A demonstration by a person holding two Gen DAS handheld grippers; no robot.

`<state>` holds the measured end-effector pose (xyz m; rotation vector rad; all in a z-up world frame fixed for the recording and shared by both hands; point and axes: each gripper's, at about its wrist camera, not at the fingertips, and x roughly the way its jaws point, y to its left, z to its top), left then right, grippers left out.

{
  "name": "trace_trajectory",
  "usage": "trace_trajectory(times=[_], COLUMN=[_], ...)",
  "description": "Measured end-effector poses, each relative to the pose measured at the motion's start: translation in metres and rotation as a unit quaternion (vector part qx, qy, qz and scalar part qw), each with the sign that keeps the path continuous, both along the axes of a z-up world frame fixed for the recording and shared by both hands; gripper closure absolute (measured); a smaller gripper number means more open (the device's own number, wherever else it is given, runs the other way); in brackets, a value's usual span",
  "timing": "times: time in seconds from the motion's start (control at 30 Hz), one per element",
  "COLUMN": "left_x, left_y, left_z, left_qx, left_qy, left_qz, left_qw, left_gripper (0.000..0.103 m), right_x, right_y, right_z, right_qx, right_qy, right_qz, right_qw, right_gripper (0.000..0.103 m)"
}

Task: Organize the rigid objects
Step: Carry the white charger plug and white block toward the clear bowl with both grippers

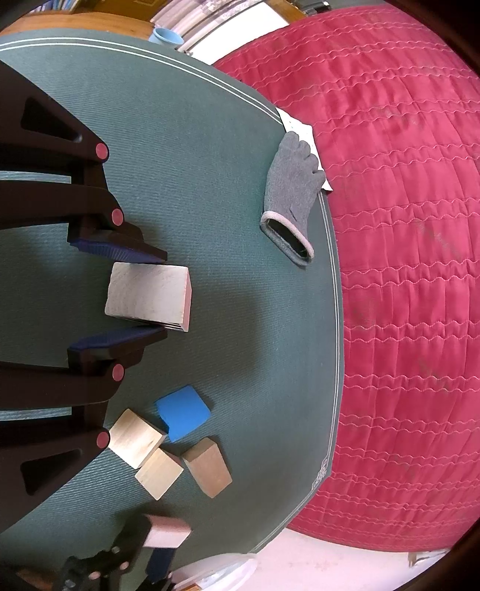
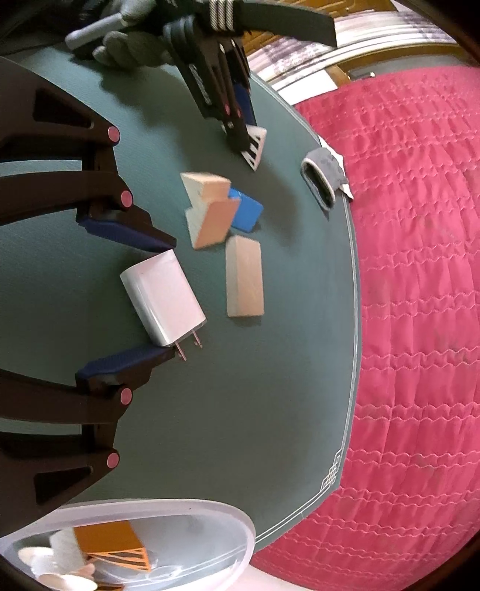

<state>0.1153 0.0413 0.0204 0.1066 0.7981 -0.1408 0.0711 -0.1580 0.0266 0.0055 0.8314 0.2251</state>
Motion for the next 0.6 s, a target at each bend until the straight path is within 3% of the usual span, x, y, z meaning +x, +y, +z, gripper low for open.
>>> trace_trajectory(times=[0.6], left_x=[-0.006], left_y=[-0.003], left_z=[-0.001], left_qx=[-0.002], left_qy=[-0.003], left_qz=[0.002], left_qw=[1.0000], left_gripper=[0.069], right_x=[-0.050], right_y=[-0.027], right_z=[0.026], right_qx=[0.042], right_qy=[-0.040], right_qz=[-0.028], right_qw=[0.998], right_gripper=[0.051])
